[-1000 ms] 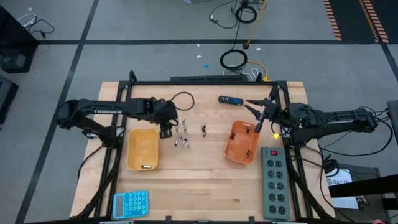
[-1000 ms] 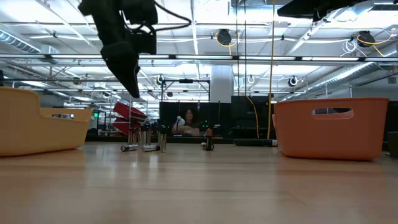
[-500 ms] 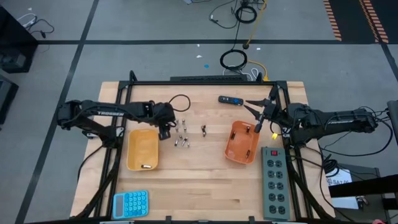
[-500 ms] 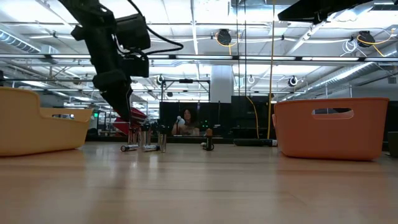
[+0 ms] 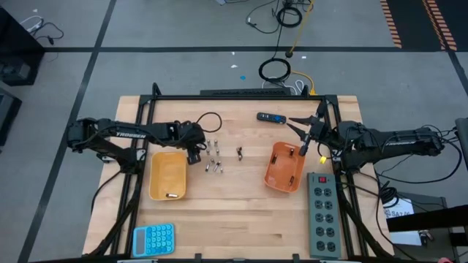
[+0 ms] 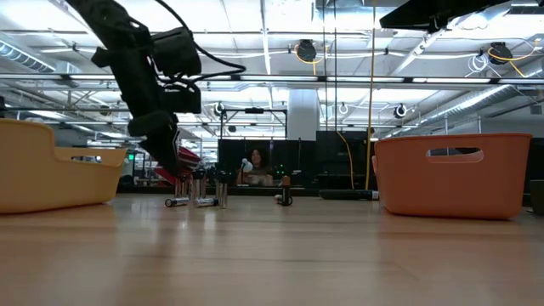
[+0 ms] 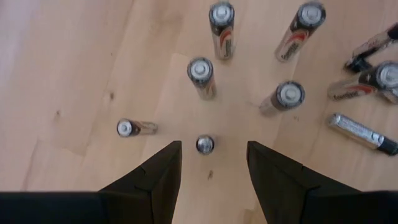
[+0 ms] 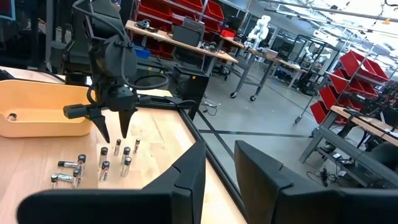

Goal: Sort batteries
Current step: Put the silver battery into the yellow bin

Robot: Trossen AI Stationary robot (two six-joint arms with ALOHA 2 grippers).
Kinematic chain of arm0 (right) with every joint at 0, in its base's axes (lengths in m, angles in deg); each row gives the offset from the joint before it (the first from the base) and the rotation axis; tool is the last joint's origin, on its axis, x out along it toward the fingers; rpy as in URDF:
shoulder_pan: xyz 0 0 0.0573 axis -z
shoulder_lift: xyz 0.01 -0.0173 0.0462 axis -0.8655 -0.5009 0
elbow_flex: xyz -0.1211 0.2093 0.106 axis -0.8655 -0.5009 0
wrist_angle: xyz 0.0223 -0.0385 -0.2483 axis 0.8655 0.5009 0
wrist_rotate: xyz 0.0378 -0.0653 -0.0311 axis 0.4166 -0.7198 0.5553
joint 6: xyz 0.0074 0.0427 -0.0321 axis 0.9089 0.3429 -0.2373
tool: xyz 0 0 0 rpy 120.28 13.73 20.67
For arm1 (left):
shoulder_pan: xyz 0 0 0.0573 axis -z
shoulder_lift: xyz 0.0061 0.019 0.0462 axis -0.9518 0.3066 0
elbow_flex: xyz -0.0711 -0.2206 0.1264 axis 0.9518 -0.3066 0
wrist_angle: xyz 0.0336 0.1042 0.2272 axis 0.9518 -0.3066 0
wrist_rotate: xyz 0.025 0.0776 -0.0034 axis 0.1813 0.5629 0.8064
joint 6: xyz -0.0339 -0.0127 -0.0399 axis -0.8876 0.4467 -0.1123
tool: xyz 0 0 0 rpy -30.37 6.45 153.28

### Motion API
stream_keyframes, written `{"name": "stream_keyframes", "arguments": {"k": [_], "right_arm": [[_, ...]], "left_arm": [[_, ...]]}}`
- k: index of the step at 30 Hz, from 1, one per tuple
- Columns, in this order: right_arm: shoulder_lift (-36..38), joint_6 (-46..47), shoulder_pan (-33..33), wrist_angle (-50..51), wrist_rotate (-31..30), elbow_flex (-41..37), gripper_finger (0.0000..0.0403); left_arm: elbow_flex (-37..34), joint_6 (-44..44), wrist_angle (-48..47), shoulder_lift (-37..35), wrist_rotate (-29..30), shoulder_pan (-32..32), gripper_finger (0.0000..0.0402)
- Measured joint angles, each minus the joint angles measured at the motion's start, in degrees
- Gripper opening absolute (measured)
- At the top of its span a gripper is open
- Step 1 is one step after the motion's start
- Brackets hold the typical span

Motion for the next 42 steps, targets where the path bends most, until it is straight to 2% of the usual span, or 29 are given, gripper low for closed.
{"name": "stream_keyframes", "arguments": {"k": [14, 19, 23, 29, 34, 36, 42], "right_arm": [[0.0, 0.21, 0.0, 0.0, -0.01, 0.0, 0.0077], [0.0, 0.21, 0.0, 0.0, -0.01, 0.0, 0.0077], [0.0, 0.21, 0.0, 0.0, -0.01, 0.0, 0.0077], [0.0, 0.21, 0.0, 0.0, 0.01, 0.0, 0.0077], [0.0, 0.18, 0.0, 0.0, 0.0, 0.0, 0.0077], [0.0, 0.17, 0.0, 0.0, 0.0, 0.0, 0.0077], [0.0, 0.88, 0.0, -0.02, -0.01, 0.0, 0.0077]], "left_arm": [[-6.55, -1.51, 11.88, 0.0, 0.05, 0.0, 0.0191], [-7.28, -1.55, 12.93, 0.0, 1.44, 0.0, 0.0187], [-7.28, -1.55, 13.48, 0.0, 3.35, 0.0, 0.0145], [-7.26, -1.57, 13.06, 0.0, 2.56, 0.0, 0.0037], [-6.96, -3.85, 12.05, -0.08, 2.45, 0.02, 0.0033], [-5.66, -4.58, 8.84, -0.8, 1.56, 0.07, 0.0033], [3.55, -7.35, -2.39, -8.17, 0.85, 3.07, 0.0033]]}}
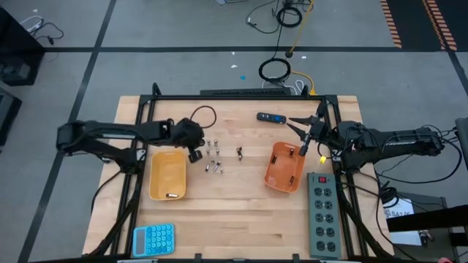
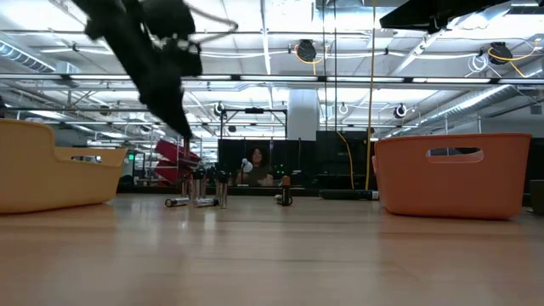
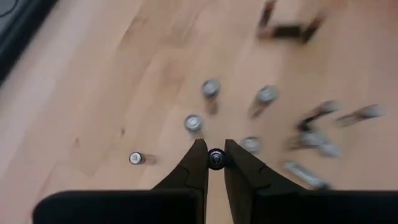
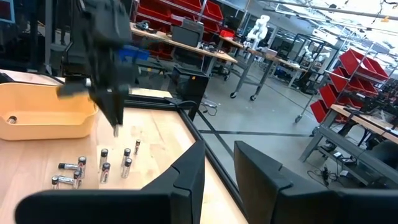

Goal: Sort batteries
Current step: Put the silver battery into the yellow bin

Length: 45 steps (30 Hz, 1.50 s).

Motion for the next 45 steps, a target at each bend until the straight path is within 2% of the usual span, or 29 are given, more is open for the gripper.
{"name": "stream_keyframes", "arguments": {"k": [2, 5, 7, 10, 12, 17, 21, 23, 25, 30, 35, 42, 45], "right_arm": [[-0.02, 0.14, 0.0, 0.02, 0.0, 0.0, 0.0077], [-0.01, 0.16, -0.02, 0.04, 0.02, 0.0, 0.0077], [0.0, 0.16, 0.0, 0.02, 0.0, 0.0, 0.0077], [0.0, 0.16, 0.0, 0.02, 0.02, 0.0, 0.0077], [-0.01, 0.43, -0.01, 0.02, 0.05, 0.0, 0.0077], [-0.02, 0.6, -0.02, 0.02, 0.15, 0.0, 0.0077], [-0.02, 0.6, -0.01, 0.02, 0.22, 0.0, 0.0077], [-0.02, 0.6, -0.02, 0.01, 0.28, 0.0, 0.0077], [-0.04, 0.6, 0.0, -0.03, 0.28, 0.0, 0.0077], [-0.04, 0.5, 0.0, -0.07, 0.28, 0.0, 0.0077], [-0.04, 0.34, -0.02, 0.59, 0.28, 0.0, 0.0077], [-0.04, 0.84, 0.0, 1.37, 0.28, 0.0, 0.0077], [-0.08, 1.54, -0.01, 1.57, 0.28, 0.0, 0.0077]], "left_arm": [[3.72, -3.86, -7.0, -2.41, -1.5, 0.97, 0.0033], [7.97, -13.47, -19.02, -4.58, -9.95, 1.83, 0.0033], [8.1, -17.87, -26.79, -5.48, -13.75, 3.74, 0.0033], [6.89, -22.49, -34.85, -6.33, -14.98, 7.61, 0.0038], [5.53, -24.64, -37.87, -6.19, -14.75, 10.19, 0.0062], [4.9, -25.1, -32.55, -6.21, -10.95, 13.53, 0.0156], [6.0, -20.99, -25.4, -6.1, -0.82, 13.65, 0.0214], [6.15, -19.05, -21.33, -5.2, 6.0, 13.05, 0.0229], [6.17, -15.83, -17.18, -3.39, 8.47, 11.15, 0.0234], [6.32, -7.42, -10.48, 4.45, 0.04, 4.9, 0.0227], [9.04, 0.65, -10.38, 10.33, -6.23, 2.87, 0.0211], [9.76, 7.1, -10.99, 14.16, -6.99, 3.83, 0.0198], [9.76, 8.26, -10.82, 16.03, -5.31, 3.83, 0.0198]]}}
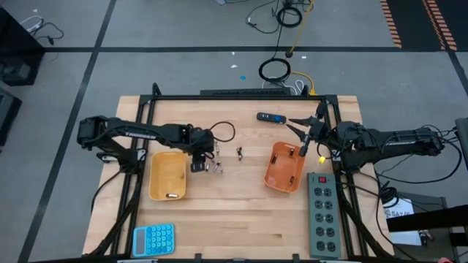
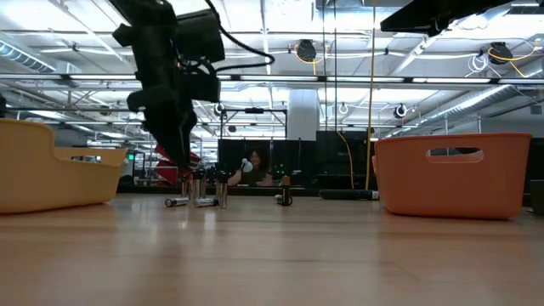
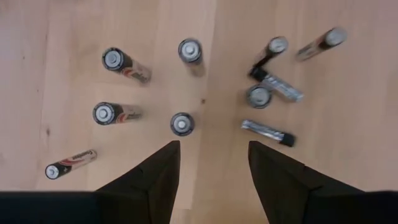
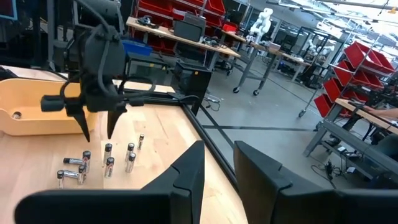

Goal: Sort batteries
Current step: Put the silver battery into the yellow bin

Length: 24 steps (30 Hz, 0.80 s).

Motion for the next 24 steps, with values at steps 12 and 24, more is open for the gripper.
{"name": "stream_keyframes", "arguments": {"k": [12, 24], "right_arm": [[-0.02, 0.58, -0.02, 1.11, 0.0, 0.0, 0.0077], [-0.02, 0.92, 0.0, 1.9, 0.0, 0.0, 0.0077]], "left_arm": [[0.0, 0.64, 2.13, 6.34, 1.8, -0.04, 0.0198], [-0.07, 0.68, 6.3, 8.05, 3.92, -0.15, 0.0198]]}}
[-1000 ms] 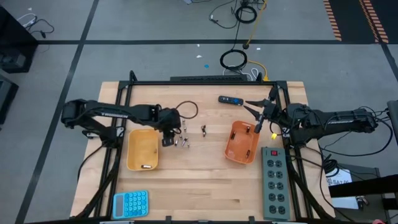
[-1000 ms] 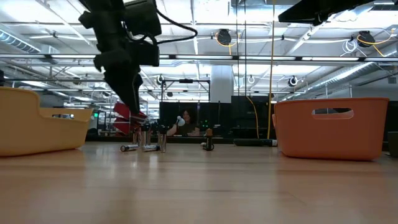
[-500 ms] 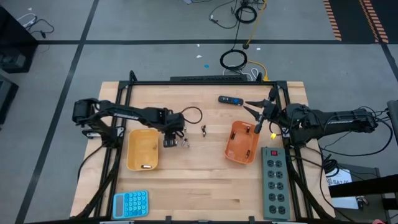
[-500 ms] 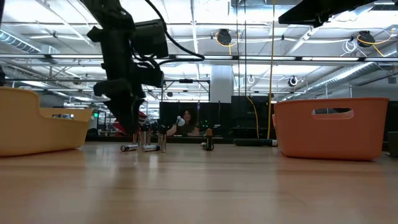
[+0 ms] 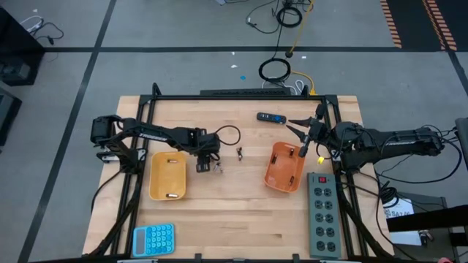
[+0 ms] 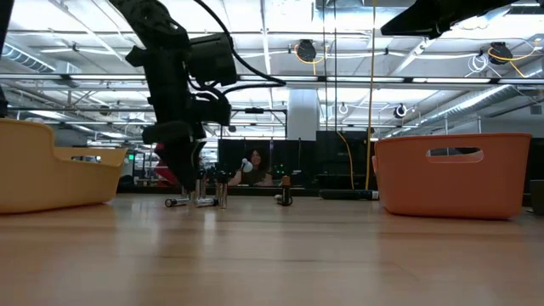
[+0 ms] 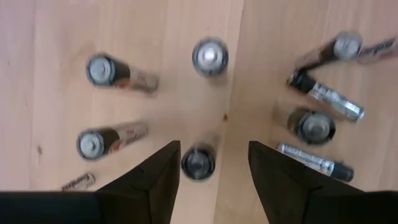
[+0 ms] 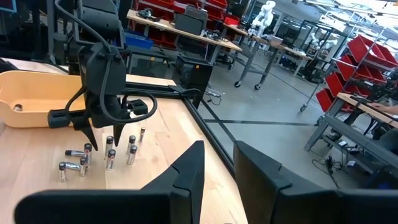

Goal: Sort batteries
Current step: Put the silver battery into the yellow bin

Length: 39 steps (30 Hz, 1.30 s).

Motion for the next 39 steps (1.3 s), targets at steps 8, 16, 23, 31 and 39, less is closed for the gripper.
{"name": "stream_keyframes", "arguments": {"k": [8, 16, 23, 31, 39], "right_arm": [[0.01, 0.13, -0.01, 0.24, 0.0, 0.0, 0.0077], [0.01, 0.31, -0.01, 0.35, 0.0, 0.0, 0.0077], [0.01, 0.31, 0.0, 0.35, 0.0, 0.0, 0.0077], [0.02, 0.32, 0.0, 0.34, 0.0, 0.0, 0.0077], [0.0, 0.71, 0.0, 0.35, 0.0, 0.0, 0.0077]], "left_arm": [[-0.9, 0.0, 3.76, 0.0, 0.24, 0.0, 0.0198], [-4.44, -0.12, 6.89, 0.0, 2.8, 0.0, 0.0149], [-4.46, -0.09, 8.86, -0.01, 2.71, 0.02, 0.0055], [-3.83, -2.96, 3.55, -1.81, 0.8, 0.78, 0.0055], [2.57, -9.73, -16.56, -12.02, 0.54, 4.31, 0.0055]]}}
